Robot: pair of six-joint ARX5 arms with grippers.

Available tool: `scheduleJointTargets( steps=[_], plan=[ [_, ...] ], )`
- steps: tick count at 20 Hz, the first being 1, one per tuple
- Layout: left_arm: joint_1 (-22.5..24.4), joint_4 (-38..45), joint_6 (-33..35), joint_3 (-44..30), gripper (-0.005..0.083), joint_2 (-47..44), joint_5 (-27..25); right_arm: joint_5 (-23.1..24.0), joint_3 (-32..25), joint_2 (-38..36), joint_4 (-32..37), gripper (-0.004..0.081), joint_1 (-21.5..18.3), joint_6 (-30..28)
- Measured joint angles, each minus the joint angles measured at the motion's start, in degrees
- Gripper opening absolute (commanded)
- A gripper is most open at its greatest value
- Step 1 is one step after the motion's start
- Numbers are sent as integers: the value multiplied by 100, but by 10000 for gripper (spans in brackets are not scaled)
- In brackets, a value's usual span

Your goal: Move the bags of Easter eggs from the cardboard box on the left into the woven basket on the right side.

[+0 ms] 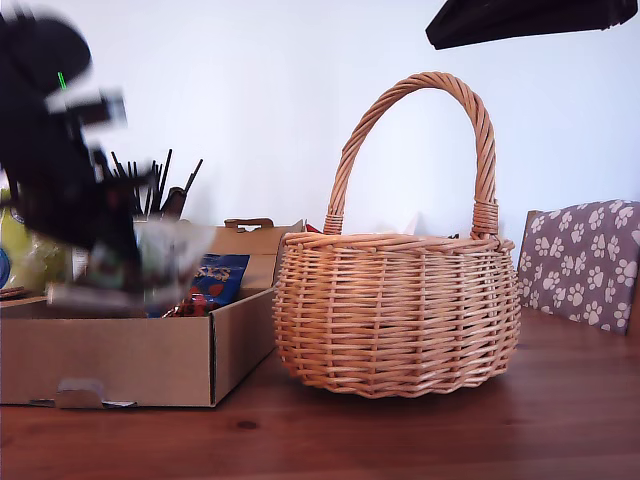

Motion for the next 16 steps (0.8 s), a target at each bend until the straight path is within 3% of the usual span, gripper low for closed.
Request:
scheduleJointTargets(
  steps=[3,7,12,16],
  plan=[
    [-39,-164,-2,2,137,-1003,522,387,0,0,-4,-13,0,0],
    [-483,-129,-345,2,138,-1268,1143,1003,2,-81,-339,-13,-7,0],
    [-1429,697,-804,0,138,-1161,1220,1475,2,-634,-1156,-13,-192,157],
    [-1993,1639,-1154,0,138,-691,1113,1502,2,-876,-1333,-13,-232,221]
  ],
)
